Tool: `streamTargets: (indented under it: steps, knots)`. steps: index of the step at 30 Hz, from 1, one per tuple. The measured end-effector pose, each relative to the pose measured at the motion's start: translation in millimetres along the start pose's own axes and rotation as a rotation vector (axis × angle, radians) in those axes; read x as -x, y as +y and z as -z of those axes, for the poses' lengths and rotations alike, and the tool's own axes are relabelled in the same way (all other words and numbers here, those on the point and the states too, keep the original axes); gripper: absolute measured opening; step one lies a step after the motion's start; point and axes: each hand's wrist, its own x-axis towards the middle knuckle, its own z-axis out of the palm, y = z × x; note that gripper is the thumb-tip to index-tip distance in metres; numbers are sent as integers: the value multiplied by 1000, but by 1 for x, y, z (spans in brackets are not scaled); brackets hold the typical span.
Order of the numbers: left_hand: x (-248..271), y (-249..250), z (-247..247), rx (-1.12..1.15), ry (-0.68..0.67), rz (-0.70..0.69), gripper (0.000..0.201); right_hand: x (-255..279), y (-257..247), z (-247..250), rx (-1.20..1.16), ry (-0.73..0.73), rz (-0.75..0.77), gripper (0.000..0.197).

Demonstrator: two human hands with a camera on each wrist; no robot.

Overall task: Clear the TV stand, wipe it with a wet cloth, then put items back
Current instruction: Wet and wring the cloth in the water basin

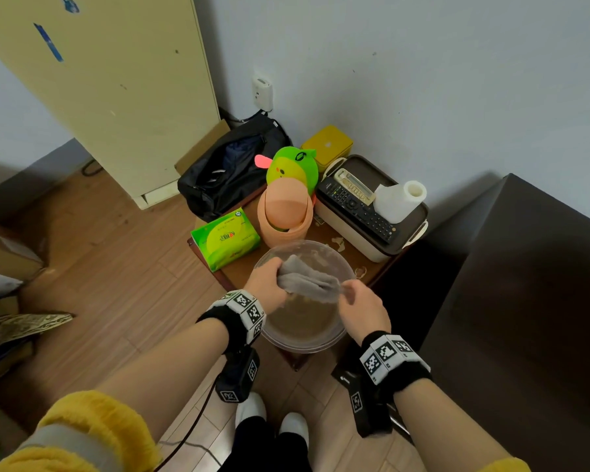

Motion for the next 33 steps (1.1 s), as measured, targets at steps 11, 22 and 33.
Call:
streamTargets:
  steps: [11,22,33]
  knots:
    - [0,15,-2,273,-145,-174,38,-10,-14,-41,-571,-319,71,90]
    - [-6,2,10,73,-240,83,78,-18,-12,-33,-810,-63,65,47]
    - [-5,4,-2,460,-453,-81,89,-15,-30,-20,-703,-279,327,60]
